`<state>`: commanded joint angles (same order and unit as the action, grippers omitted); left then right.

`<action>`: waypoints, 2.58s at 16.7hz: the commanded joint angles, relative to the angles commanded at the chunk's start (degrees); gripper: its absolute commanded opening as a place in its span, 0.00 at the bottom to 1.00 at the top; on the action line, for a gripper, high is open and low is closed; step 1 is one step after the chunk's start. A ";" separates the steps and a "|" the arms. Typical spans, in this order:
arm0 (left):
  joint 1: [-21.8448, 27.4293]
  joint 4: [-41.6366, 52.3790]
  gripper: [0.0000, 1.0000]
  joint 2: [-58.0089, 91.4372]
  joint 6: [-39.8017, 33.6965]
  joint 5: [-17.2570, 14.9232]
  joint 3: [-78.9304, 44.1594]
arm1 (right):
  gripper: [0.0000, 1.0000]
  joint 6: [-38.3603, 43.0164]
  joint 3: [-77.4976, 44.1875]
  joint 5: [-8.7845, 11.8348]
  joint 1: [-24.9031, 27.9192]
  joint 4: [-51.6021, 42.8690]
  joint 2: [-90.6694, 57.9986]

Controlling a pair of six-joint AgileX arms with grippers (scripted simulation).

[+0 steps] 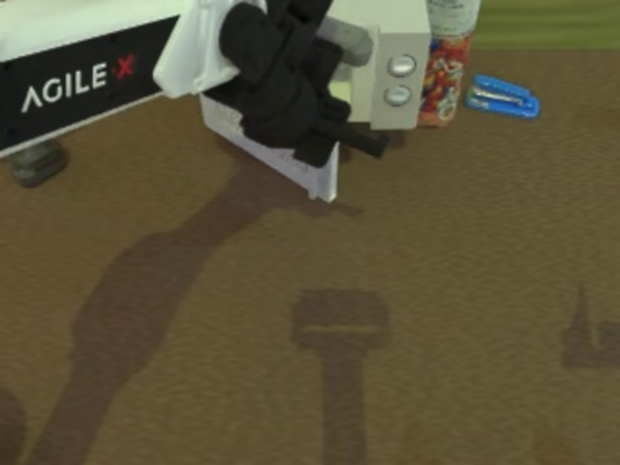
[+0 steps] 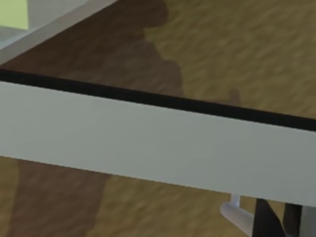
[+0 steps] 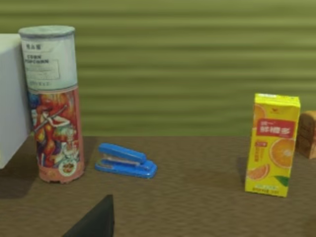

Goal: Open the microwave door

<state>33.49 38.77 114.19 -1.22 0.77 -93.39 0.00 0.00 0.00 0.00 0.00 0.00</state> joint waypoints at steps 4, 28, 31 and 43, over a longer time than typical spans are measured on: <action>0.00 0.00 0.00 0.00 0.00 0.00 0.00 | 1.00 0.00 0.00 0.00 0.00 0.00 0.00; -2.56 -1.39 0.00 -4.24 8.30 -4.83 5.88 | 1.00 0.00 0.00 0.00 0.00 0.00 0.00; -2.56 -1.39 0.00 -4.24 8.30 -4.83 5.88 | 1.00 0.00 0.00 0.00 0.00 0.00 0.00; -2.56 -1.39 0.00 -4.24 8.30 -4.83 5.88 | 1.00 0.00 0.00 0.00 0.00 0.00 0.00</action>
<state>30.93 37.38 109.95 7.07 -4.06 -87.51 0.00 0.00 0.00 0.00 0.00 0.00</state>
